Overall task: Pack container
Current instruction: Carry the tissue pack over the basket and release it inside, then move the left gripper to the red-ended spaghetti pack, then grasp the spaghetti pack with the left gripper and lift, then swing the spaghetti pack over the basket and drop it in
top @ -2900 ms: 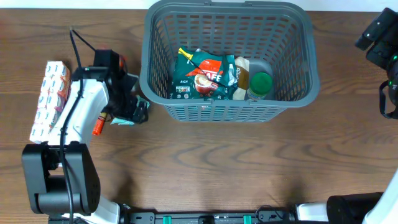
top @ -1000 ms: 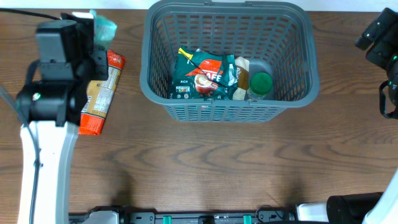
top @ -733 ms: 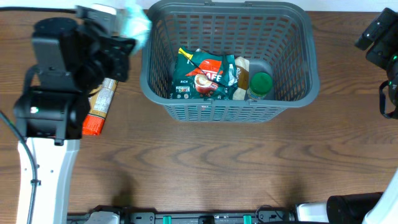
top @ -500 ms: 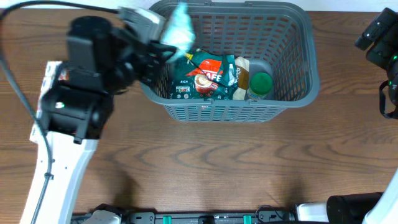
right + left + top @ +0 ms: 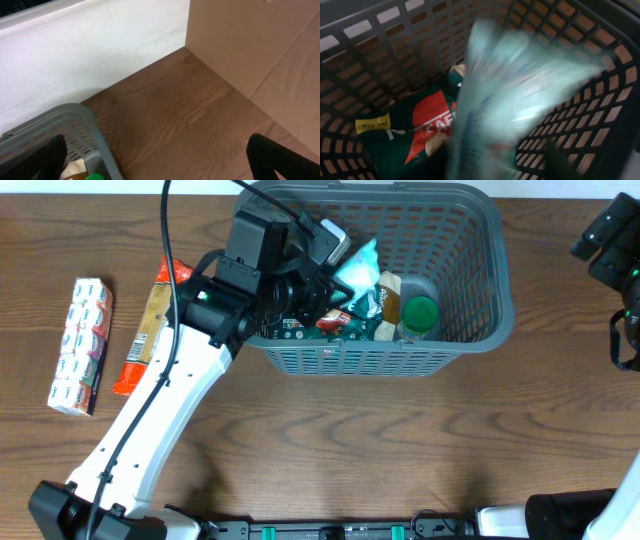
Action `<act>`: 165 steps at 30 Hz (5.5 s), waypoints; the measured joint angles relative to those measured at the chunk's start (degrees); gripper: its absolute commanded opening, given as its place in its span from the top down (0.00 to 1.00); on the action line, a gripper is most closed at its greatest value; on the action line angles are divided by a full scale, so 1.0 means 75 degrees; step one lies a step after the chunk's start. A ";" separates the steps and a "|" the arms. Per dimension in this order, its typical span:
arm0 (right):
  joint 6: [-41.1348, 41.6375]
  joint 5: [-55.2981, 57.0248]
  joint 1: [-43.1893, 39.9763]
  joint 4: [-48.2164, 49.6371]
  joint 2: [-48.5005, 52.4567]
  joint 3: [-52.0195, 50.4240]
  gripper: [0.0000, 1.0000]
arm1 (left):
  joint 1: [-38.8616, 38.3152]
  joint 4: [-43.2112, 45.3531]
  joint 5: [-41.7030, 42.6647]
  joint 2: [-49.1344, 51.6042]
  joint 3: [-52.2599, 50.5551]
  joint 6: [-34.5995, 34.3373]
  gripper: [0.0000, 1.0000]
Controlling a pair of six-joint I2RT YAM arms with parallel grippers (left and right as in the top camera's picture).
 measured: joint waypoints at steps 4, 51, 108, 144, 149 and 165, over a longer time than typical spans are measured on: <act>0.0000 0.0000 0.0000 0.0000 0.0000 0.0000 0.01 | 0.0000 0.0140 -0.0015 -0.0041 0.0000 0.0000 0.01; 0.0000 0.0000 0.0000 0.0000 0.0000 0.0000 0.01 | 0.4520 -0.2611 -0.4715 0.2002 0.0699 0.0982 0.02; 0.0000 0.0000 0.0000 0.0000 0.0000 -0.0003 0.01 | 0.5470 0.0058 -0.2302 0.3465 -0.1588 0.1658 0.94; 0.0000 0.0000 0.0000 0.0000 0.0000 -0.0003 0.01 | 0.0866 -0.0452 0.1702 -0.0105 0.1842 0.3130 0.94; 0.0000 0.0000 0.0000 0.0000 0.0003 -0.0003 0.01 | 0.0038 -0.0542 0.1801 0.0737 0.1842 0.3687 0.94; -0.0003 0.0000 0.0000 0.0000 0.0000 -0.0003 0.01 | -0.0487 -0.2317 0.0358 0.2069 0.1833 0.4299 0.94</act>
